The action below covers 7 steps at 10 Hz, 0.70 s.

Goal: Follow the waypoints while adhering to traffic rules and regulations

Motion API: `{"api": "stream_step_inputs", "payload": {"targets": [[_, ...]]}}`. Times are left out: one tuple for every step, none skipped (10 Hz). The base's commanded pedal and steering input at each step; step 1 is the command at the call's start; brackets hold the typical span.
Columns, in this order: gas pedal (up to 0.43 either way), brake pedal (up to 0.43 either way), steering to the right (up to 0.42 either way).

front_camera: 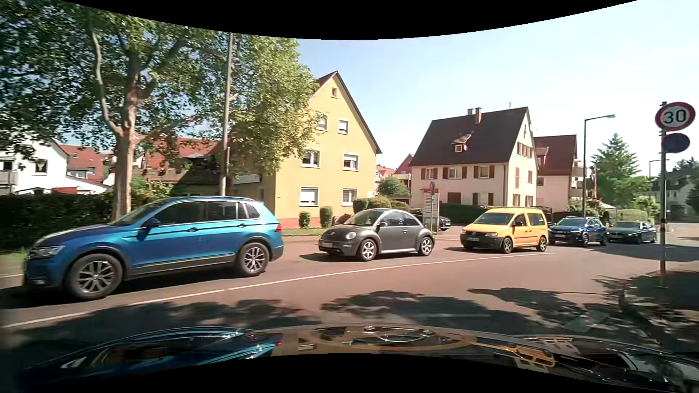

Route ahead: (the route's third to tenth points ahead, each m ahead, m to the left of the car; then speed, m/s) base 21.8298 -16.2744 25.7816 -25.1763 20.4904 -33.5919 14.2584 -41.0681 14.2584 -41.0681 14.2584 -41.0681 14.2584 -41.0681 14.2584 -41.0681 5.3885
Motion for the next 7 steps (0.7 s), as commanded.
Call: {"api": "stream_step_inputs", "payload": {"targets": [[0.110, 0.000, 0.330], [0.110, 0.000, 0.320], [0.150, 0.000, 0.309], [0.150, 0.000, 0.301], [0.150, 0.000, 0.295], [0.150, 0.000, 0.292], [0.150, 0.000, 0.290]]}}
